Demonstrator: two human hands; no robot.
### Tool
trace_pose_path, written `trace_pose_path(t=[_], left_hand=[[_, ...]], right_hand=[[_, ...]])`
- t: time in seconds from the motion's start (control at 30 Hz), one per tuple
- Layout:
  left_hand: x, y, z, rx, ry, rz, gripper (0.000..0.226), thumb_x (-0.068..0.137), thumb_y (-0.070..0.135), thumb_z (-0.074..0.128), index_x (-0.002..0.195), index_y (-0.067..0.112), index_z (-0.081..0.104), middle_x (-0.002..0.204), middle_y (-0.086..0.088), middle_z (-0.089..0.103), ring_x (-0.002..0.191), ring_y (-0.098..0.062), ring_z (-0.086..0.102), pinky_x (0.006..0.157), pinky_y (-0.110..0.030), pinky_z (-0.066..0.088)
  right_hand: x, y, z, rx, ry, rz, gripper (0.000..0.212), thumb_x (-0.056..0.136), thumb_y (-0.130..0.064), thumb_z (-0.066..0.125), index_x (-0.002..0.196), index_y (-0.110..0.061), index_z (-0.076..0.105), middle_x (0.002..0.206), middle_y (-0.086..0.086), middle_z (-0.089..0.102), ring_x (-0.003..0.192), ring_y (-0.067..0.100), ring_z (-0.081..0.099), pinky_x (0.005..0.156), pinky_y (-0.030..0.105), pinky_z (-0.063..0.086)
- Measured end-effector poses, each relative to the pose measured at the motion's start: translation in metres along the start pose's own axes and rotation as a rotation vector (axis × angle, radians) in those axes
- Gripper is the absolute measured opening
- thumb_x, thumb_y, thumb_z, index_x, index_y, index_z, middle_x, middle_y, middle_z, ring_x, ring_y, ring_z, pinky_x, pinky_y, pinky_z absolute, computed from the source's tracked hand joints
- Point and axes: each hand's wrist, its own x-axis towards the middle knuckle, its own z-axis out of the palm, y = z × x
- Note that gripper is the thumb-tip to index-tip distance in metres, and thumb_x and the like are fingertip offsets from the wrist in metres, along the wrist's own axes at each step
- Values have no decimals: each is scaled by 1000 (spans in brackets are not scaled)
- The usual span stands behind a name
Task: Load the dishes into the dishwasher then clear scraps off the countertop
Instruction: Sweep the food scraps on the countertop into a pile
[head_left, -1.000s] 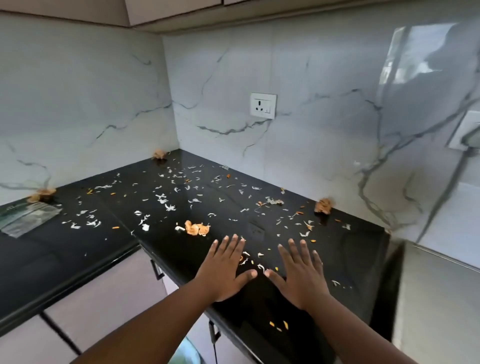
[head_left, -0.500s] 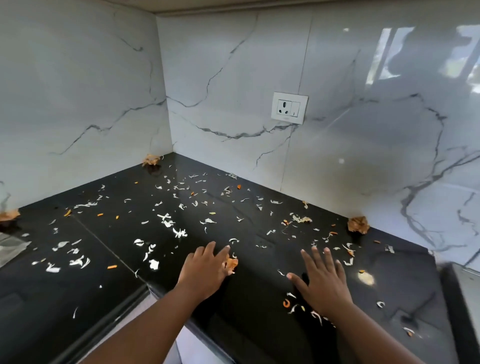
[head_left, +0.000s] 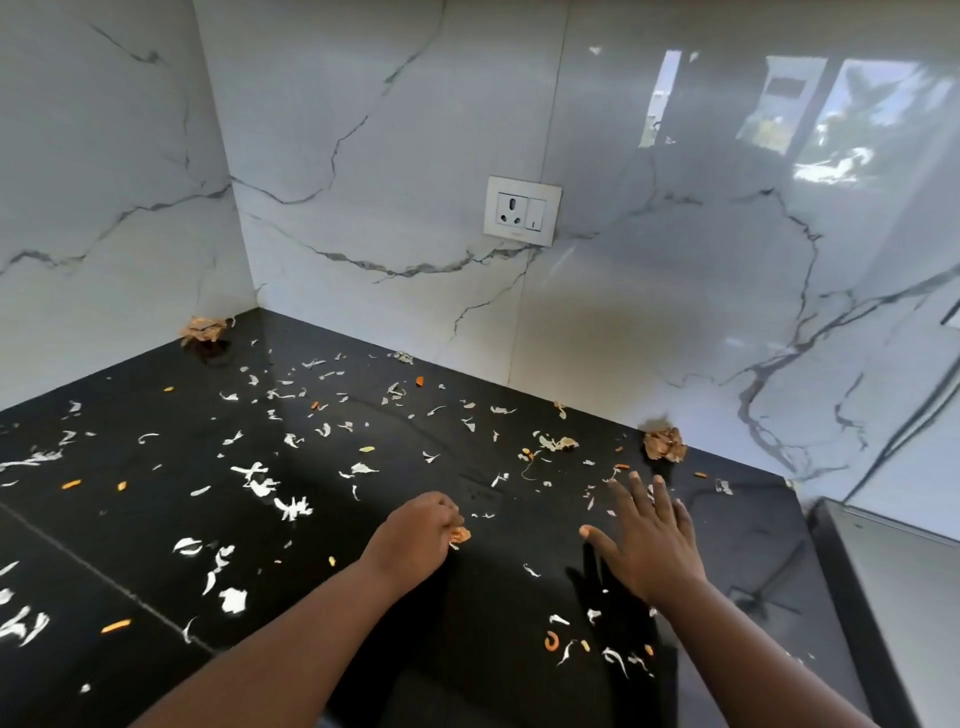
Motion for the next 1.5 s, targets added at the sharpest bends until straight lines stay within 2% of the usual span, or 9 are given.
trace_pose_path(t=[0.3,0.4,0.57,0.7,0.9,1.0,1.13,1.3,1.5], left_hand=[[33,43,9,-163,94,-173,27,82,3,63,77,28,73,88,22,57,83,3,57,82,-8,38],[38,60,15,-254,137,-290,27,85,4,62,78,29,68,82,21,59,80,9,56,73,0,38],[21,71,26,-443,112,-403,31,86,8,66,78,37,63,83,8,65,70,2,61,65,-8,41],[-6,66,29,-657,144,-544,12,85,18,71,87,29,74,102,3,70,95,-6,66,90,-27,50],[-37,56,14,-783,263,-671,15,81,3,73,79,17,77,96,1,73,93,-10,69,84,-26,53],[-58,52,4,-905,326,-691,16,83,-1,70,92,12,73,91,-3,75,86,-11,70,77,-25,55],[-93,45,-6,-1031,395,-676,15,86,-10,63,89,4,68,73,-9,73,73,-19,71,67,-25,58],[-159,40,-25,-942,441,-579,24,85,-13,59,76,7,68,68,-12,68,67,-22,66,63,-22,54],[-263,29,-48,-930,430,-475,22,85,-10,61,81,9,70,63,0,68,62,-11,65,68,-23,55]], right_hand=[[82,77,-3,199,17,179,65,95,-45,47,151,-32,16,161,10,7,144,39,15,112,49,27],[115,98,-6,228,42,168,59,93,-33,51,146,-30,24,156,13,13,136,40,27,105,49,36],[154,105,0,160,-13,80,52,95,-41,48,141,-26,30,145,10,30,130,36,37,100,48,39],[169,103,13,178,-66,91,32,97,-23,45,127,-12,47,124,14,51,115,38,53,90,45,46],[160,91,1,235,52,91,22,97,-17,45,116,-6,51,103,15,48,103,41,56,82,46,49],[133,55,-18,422,186,14,17,95,-18,49,109,-11,56,96,15,53,95,42,59,77,43,47],[69,-17,-46,489,218,-221,27,95,-21,55,119,-18,66,119,10,64,107,32,60,88,36,44],[-48,-122,-62,570,166,-442,24,89,-11,59,106,-20,75,111,0,70,102,20,65,89,26,45],[-183,-226,-42,598,-54,-620,17,88,-15,59,88,-15,76,93,3,72,89,21,66,83,37,52]])
